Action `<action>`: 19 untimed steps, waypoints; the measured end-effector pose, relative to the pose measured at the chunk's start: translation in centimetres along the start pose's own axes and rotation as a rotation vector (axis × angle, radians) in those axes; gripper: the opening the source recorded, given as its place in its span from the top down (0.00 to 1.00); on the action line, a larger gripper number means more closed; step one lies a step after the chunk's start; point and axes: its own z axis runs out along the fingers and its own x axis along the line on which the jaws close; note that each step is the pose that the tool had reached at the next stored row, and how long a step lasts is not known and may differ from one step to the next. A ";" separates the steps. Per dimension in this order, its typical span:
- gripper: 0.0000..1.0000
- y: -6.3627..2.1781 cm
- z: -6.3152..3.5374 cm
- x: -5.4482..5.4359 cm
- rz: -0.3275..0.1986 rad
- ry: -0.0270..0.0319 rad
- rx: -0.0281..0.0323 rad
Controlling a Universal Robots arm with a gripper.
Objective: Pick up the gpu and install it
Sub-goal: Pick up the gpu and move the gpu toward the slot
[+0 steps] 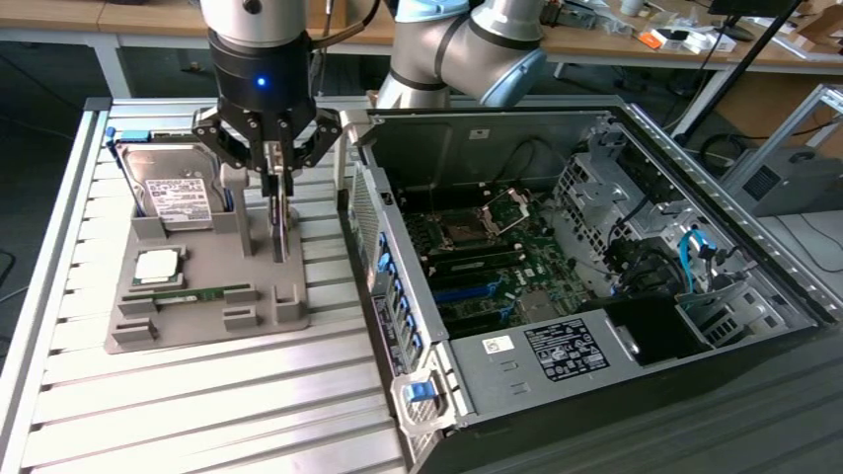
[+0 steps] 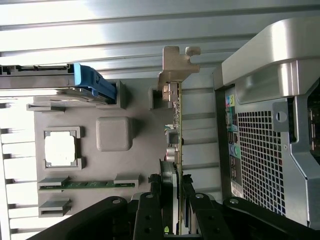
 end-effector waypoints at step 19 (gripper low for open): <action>0.73 0.03 -0.80 0.0 0.000 0.0000 -0.0001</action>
